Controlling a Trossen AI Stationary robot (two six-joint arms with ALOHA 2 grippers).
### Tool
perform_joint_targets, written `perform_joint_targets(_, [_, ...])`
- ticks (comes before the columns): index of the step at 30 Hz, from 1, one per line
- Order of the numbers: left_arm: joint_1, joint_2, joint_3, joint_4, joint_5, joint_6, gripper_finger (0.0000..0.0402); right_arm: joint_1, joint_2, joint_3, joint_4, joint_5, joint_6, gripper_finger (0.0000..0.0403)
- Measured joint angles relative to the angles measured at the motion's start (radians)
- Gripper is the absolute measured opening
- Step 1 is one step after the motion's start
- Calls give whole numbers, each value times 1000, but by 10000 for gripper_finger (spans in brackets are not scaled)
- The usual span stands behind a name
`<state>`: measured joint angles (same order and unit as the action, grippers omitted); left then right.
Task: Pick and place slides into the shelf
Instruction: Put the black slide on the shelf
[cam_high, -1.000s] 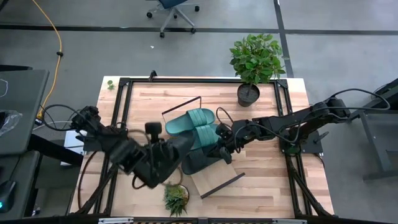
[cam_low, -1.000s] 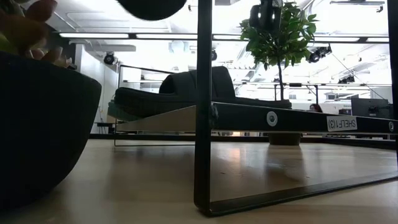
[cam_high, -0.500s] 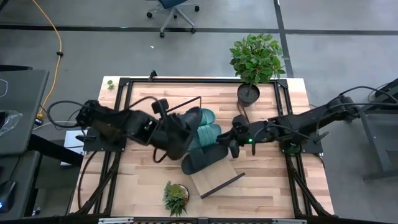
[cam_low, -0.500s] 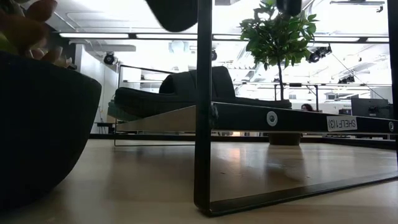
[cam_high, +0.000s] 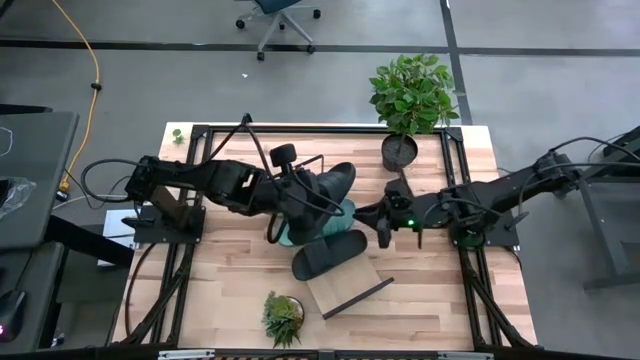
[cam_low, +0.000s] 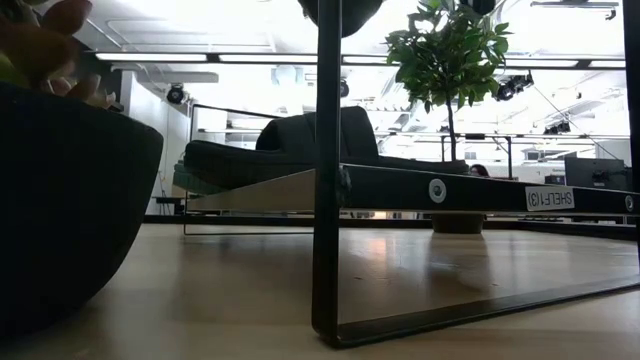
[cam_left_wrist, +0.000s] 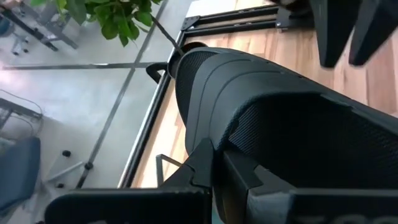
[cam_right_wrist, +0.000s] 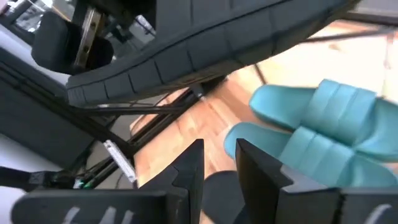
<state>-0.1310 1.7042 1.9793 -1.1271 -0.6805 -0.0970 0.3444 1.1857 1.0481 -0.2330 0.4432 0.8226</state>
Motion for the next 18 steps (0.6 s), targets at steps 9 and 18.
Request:
perform_joint_targets(9, [-2, 0, 0, 0, 55, 115, 1, 3, -117, 0, -42, 50, -98, 98])
perform_joint_targets(18, [-65, 0, 0, 22, 75, 429, 1, 3, -253, 0, -257, -9, 45, 162])
